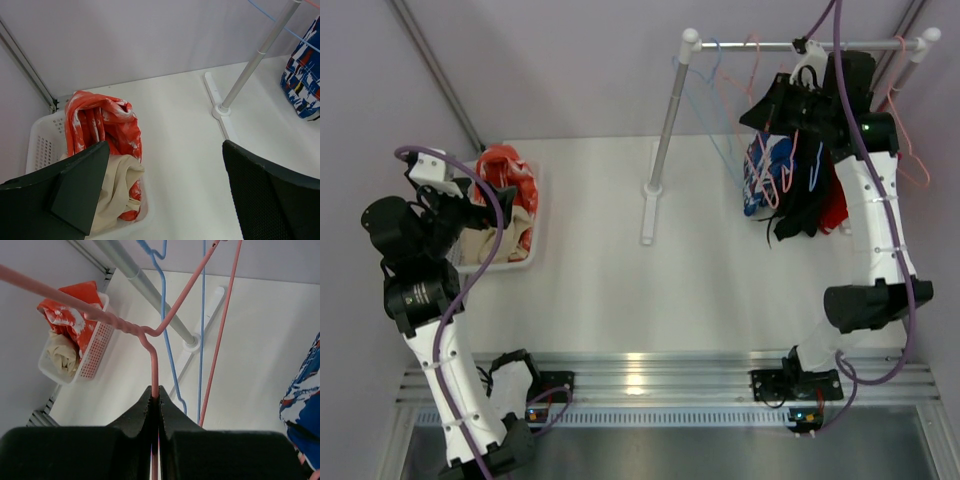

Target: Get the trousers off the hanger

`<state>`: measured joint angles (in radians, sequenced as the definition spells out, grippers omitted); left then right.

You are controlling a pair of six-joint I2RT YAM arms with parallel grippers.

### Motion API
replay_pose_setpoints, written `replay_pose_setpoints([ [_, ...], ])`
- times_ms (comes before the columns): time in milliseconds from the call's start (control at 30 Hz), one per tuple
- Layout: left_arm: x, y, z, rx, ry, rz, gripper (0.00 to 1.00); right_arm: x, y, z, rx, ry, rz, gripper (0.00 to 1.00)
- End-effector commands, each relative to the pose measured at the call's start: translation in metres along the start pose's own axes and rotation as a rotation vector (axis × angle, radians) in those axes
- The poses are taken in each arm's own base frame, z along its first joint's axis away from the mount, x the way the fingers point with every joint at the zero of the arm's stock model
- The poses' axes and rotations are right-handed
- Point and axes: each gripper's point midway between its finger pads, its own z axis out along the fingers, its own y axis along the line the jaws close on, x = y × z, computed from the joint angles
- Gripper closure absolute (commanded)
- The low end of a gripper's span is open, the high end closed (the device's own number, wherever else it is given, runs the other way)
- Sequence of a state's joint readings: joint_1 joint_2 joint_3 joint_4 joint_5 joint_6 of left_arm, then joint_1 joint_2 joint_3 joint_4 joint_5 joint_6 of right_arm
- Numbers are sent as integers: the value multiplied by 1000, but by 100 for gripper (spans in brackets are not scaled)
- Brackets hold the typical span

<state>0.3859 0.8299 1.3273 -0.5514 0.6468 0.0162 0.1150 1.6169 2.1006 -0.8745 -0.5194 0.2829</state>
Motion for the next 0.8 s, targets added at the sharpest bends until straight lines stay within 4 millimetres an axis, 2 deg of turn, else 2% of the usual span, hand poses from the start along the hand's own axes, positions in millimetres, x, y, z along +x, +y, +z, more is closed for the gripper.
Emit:
replay_pose_setpoints([
  [0,-4,-8,-6,23,-20,14,1,-33,17,9,-75,-85,-56,100],
  [33,-5,-8,-6,23,-24,14,1,-32,11,22,-67,-76,-31,100],
  [67,-4,-8,-7,21,-25,13,1,-40,15,23,-69,-100,-40,100],
  [200,-3,-10,-8,23,-25,6,1,-50,14,42,-61,-133,-52,100],
  [233,0,-10,-7,24,-19,3,1,-50,8,51,-53,-131,-46,100],
  [367,2,-10,-8,23,-16,1,1,-64,5,61,-40,-171,-60,100],
  [567,8,-6,-6,11,-3,-4,1,-47,0,78,-44,-114,-60,100],
  [767,5,-6,-3,23,-9,-6,1,-32,-3,77,-36,-74,-69,87],
])
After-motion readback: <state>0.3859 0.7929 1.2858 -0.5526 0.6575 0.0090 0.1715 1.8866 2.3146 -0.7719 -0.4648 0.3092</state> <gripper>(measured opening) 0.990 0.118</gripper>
